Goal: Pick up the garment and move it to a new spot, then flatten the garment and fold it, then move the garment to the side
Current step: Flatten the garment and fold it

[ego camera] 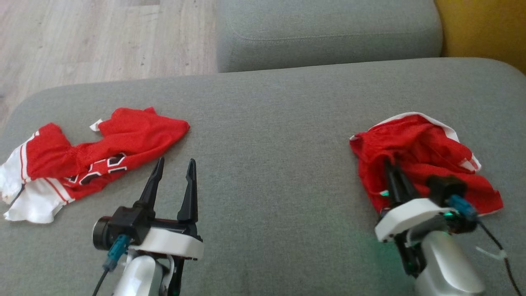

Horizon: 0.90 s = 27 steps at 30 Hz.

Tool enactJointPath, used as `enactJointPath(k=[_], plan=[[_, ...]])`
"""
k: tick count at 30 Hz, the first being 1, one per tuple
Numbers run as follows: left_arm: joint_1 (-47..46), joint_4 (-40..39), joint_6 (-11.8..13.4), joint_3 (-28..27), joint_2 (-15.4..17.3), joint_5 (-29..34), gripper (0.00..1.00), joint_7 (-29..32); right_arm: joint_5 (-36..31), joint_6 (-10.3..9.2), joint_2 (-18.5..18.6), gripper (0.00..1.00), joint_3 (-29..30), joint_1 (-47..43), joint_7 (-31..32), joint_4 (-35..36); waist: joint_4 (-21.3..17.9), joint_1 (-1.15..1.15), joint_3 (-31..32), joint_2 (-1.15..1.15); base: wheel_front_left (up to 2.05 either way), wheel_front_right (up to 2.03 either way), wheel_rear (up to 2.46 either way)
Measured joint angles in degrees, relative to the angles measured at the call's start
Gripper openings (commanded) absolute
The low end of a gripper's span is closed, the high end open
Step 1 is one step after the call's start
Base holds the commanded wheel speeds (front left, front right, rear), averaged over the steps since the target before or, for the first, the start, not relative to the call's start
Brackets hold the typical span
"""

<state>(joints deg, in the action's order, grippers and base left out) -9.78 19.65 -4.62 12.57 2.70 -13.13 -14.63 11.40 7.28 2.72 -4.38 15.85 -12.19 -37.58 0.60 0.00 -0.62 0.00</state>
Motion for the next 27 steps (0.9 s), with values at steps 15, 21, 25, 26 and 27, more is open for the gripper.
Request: enactJointPath(k=[15,21,25,26,27], plan=[[0.1,0.3,0.1,1.4,0.0,-0.5,1.0,0.0,0.1,0.0,0.4,0.0,-19.1,9.7,3.2,-3.2,5.9,0.0,-0.7,0.0,0.0,0.0,0.0],[0.0,0.6,0.1,2.5,0.0,-1.0,1.0,0.0,-0.8,0.0,0.6,0.0,-23.7,14.9,2.3,-9.5,9.0,0.0,-1.8,0.0,0.0,0.0,0.0],[-0.7,0.6,0.1,2.8,0.0,-1.1,1.0,0.0,1.1,0.0,0.8,0.56,-27.4,16.9,1.9,-12.5,11.1,0.0,-2.7,0.0,0.0,0.0,0.0],[-1.0,0.6,0.1,2.8,0.0,-1.3,1.0,0.0,1.4,0.0,0.8,1.0,-28.4,17.2,1.9,-13.1,11.5,0.0,-2.9,0.0,0.0,0.0,0.0],[-1.1,0.6,0.2,2.9,0.0,-1.6,1.0,0.0,2.1,0.0,0.8,1.0,-29.0,17.6,1.6,-13.6,11.8,0.0,-3.1,0.0,0.0,0.0,0.0]])
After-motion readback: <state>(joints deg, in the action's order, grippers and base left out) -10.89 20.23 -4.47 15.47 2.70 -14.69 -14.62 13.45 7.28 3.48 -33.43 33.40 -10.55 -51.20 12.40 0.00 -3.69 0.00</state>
